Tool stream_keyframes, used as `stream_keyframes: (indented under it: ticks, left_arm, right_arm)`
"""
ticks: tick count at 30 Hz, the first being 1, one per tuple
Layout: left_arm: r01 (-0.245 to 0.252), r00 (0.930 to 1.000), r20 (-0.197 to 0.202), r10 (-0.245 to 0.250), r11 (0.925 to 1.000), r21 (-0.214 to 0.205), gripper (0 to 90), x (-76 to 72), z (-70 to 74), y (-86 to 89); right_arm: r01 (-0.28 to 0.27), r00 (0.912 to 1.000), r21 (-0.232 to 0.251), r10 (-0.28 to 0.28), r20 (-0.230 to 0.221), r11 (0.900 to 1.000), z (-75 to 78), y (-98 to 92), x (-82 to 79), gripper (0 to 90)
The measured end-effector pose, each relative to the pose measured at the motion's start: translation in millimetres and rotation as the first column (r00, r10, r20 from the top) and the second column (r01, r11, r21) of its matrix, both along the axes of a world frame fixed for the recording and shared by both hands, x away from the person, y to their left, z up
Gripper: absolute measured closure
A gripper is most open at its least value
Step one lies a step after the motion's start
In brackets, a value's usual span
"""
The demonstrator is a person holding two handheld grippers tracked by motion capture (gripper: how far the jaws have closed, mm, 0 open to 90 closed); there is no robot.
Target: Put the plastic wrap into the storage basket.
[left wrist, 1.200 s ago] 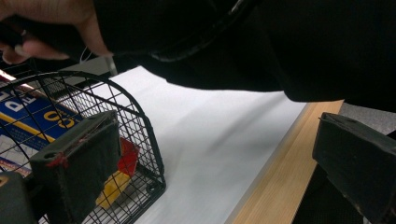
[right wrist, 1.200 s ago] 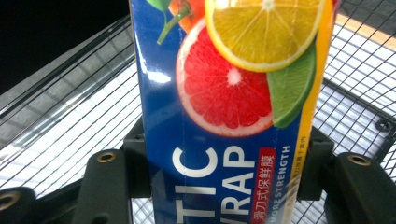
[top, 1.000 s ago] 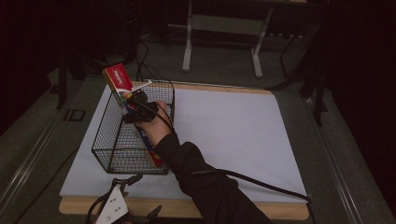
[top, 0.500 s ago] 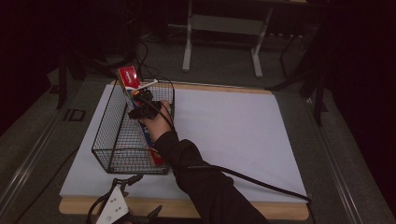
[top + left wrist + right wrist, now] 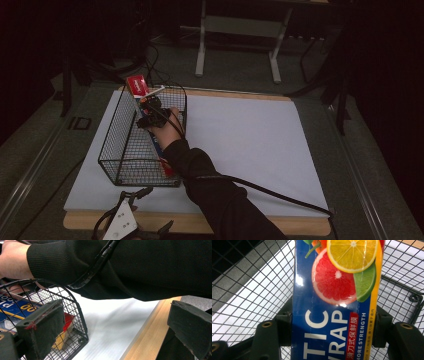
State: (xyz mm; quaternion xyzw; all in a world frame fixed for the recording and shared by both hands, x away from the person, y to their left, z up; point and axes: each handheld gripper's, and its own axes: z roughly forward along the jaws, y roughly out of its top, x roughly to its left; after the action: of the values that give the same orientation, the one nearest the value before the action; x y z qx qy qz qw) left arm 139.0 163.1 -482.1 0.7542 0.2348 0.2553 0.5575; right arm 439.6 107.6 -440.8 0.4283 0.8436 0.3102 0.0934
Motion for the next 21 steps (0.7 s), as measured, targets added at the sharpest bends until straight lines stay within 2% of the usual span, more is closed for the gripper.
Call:
stream_keyframes:
  ticks: [12,21]
  left_arm:
    - [0.001,1.0000,-0.001,-0.001,1.0000,0.008,1.8,0.4,-0.3,-0.6]
    - [0.002,1.0000,-0.002,-0.002,1.0000,0.003,1.8,0.7,-0.4,0.1]
  right_arm:
    - [-0.019,0.9998,-0.014,0.019,0.005,0.9997,-3.1,2.9,2.1,36.3]
    - [-0.033,0.9994,-0.005,0.033,0.008,0.9994,-2.8,0.3,1.9,33.5]
